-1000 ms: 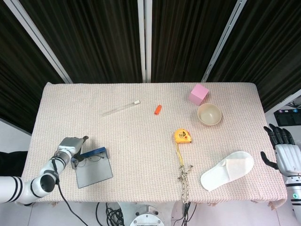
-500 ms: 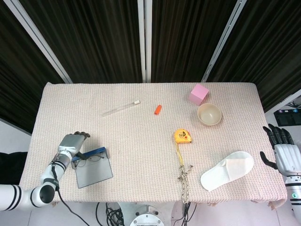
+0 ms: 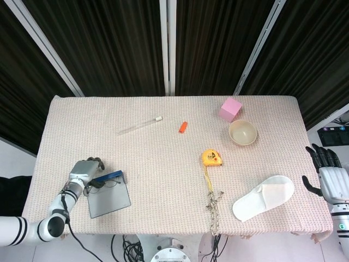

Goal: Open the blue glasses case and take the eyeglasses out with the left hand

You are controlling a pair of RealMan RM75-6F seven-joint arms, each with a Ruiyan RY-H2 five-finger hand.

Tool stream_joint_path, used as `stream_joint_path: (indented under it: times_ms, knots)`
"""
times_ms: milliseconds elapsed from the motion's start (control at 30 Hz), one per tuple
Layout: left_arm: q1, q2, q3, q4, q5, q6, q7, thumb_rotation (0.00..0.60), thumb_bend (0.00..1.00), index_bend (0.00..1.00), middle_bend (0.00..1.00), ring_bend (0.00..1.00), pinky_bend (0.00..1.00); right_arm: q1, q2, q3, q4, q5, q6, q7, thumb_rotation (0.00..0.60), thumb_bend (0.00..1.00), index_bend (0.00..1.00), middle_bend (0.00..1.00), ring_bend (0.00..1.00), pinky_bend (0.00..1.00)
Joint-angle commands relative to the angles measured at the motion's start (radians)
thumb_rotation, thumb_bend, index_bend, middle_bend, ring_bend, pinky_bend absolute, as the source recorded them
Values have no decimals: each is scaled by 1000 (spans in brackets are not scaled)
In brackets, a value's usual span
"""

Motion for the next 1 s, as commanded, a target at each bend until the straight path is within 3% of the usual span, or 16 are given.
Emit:
stream_joint_path:
  times_ms: [33, 367, 700, 1000]
  knots:
    - [5, -5, -1, 3, 3, 5, 3, 495, 309, 331, 89, 62, 210, 0, 0, 0, 0, 0, -1, 0, 600, 332, 0, 0, 0, 0]
    - [27, -15, -4, 1, 21, 34, 26, 496, 359, 410, 92, 62, 210, -2, -2, -2, 5, 0, 0, 1, 600, 332, 0, 0, 0, 0]
    - [42, -19, -14, 7, 27, 25, 32, 499, 359, 414, 95, 62, 209, -1, -3, -3, 4, 0, -2, -3, 600, 332, 0, 0, 0, 0]
    - [59, -52, -32, 37, 49, 29, 27, 599, 378, 461, 112, 62, 209, -1, -7, -4, 10, 1, -4, 1, 600, 332, 0, 0, 0, 0]
